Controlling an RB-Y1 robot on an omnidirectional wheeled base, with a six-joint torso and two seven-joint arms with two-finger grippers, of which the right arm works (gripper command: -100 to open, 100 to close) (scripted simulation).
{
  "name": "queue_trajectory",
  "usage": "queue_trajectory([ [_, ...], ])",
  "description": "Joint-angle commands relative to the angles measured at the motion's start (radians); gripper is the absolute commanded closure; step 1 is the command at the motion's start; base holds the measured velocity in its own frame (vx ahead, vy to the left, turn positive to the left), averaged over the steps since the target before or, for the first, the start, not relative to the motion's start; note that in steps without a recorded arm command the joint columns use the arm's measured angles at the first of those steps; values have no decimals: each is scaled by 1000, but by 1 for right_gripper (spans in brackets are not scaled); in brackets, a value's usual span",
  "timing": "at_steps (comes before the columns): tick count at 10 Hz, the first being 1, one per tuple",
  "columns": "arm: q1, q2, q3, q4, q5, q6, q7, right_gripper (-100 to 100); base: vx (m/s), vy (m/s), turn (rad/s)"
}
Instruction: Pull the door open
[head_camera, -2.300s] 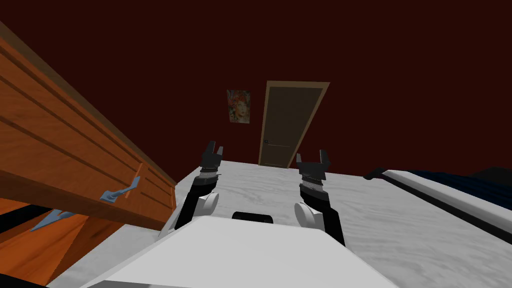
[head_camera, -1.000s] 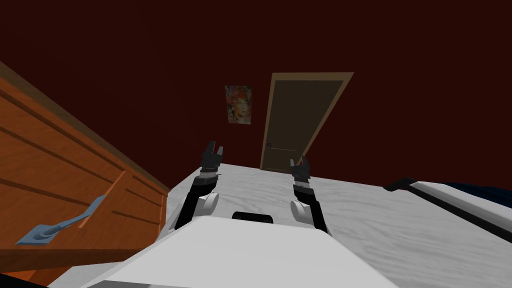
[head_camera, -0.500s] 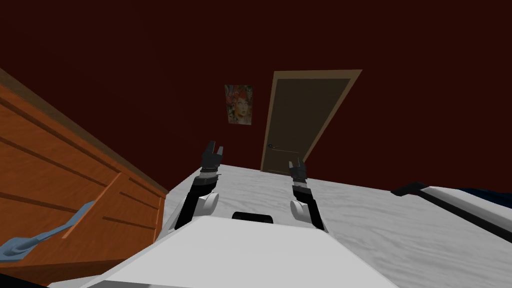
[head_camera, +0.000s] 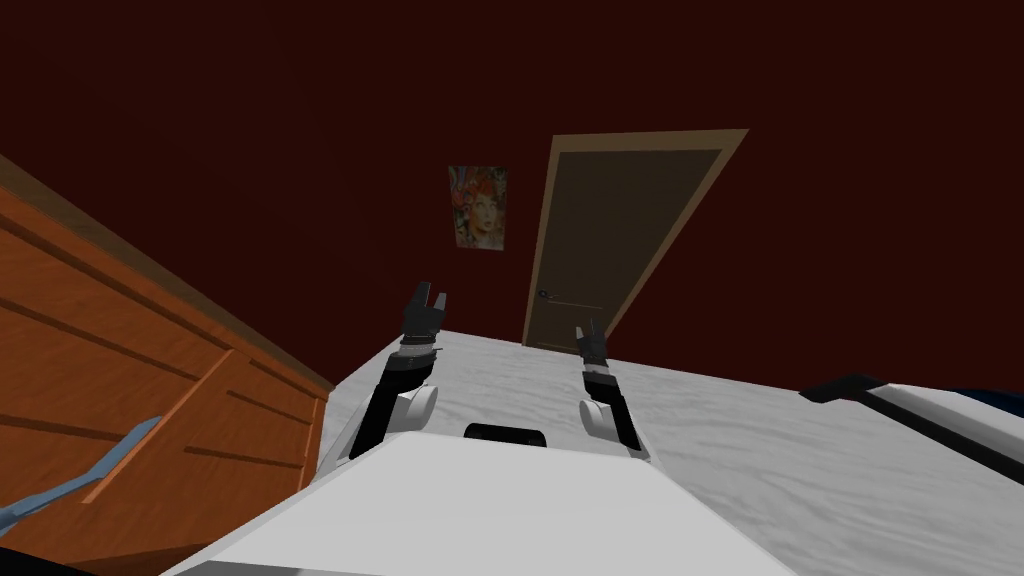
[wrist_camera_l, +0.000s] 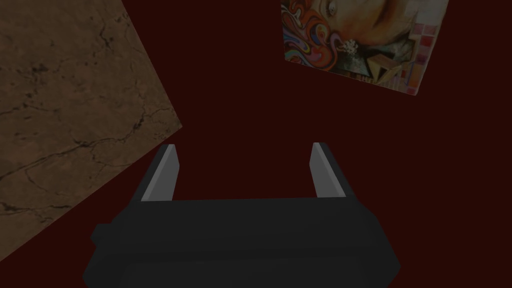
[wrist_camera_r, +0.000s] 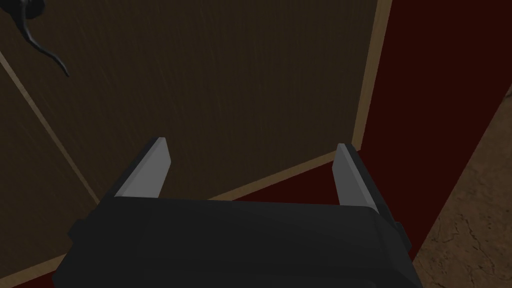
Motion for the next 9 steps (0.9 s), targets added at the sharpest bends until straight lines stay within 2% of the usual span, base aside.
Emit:
queue_trajectory([
  [1, -15, -5, -4, 44, 1, -6, 4, -100, 109, 20, 29],
  [9, -84, -35, -26, 244, 1, -23, 19, -100, 101, 5, 26],
])
